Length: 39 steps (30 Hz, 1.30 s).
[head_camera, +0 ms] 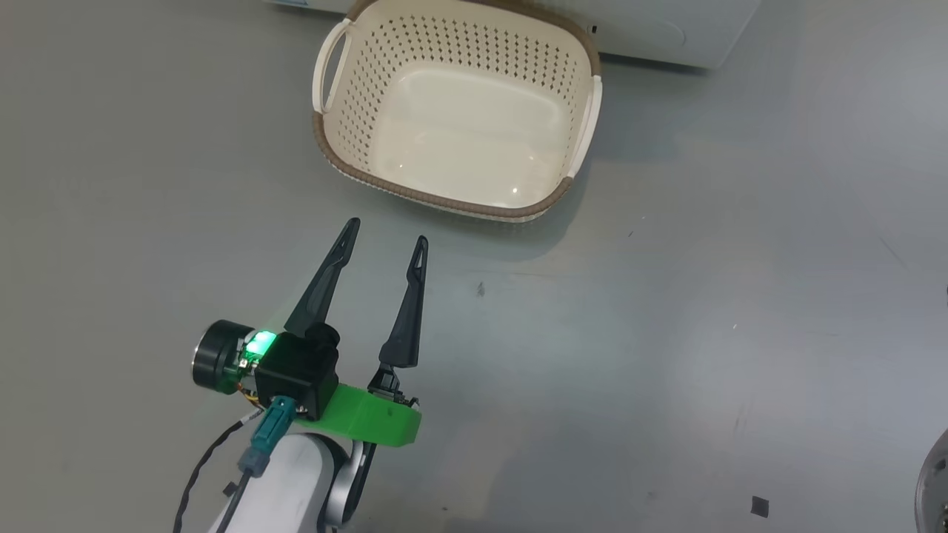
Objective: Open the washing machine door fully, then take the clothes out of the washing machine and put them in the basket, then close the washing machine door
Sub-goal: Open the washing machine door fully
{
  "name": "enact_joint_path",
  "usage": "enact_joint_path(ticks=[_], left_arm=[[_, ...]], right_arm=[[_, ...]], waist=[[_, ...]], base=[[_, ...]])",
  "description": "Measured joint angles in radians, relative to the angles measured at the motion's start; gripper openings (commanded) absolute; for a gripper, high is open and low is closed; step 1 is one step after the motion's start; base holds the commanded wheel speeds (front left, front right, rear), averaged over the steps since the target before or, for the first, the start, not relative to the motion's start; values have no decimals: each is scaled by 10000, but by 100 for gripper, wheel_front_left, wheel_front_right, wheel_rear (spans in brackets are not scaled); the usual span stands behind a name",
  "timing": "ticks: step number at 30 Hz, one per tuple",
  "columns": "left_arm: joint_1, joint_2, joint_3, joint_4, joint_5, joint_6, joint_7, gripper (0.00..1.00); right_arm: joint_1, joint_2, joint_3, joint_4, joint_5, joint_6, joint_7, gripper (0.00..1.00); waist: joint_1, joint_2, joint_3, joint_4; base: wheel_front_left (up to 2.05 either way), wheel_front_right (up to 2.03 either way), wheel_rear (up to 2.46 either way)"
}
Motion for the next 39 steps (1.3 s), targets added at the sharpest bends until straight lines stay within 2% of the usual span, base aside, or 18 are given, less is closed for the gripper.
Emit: enact_joint_path(ticks=[3,14,24,39], left_arm=[[-181,-6,27,-54,-90,0,0,100],[-411,-33,17,-104,-255,2,0,100],[-494,-52,-190,-111,-474,2,0,100],[-525,-75,-320,-100,-548,2,0,100]], right_arm=[[-519,-58,-63,58,627,-293,646,0],[-2006,-155,-146,462,2044,-1726,2387,0],[-3050,-418,-303,836,2378,-1929,3076,0],[-4117,-439,-397,1900,2800,-1933,3611,0]], waist=[[0,0,268,193],[0,0,941,861],[0,0,1301,1267],[-1,0,1496,1570]], base=[[0,0,0],[0,0,0],[0,0,0],[0,0,0]])
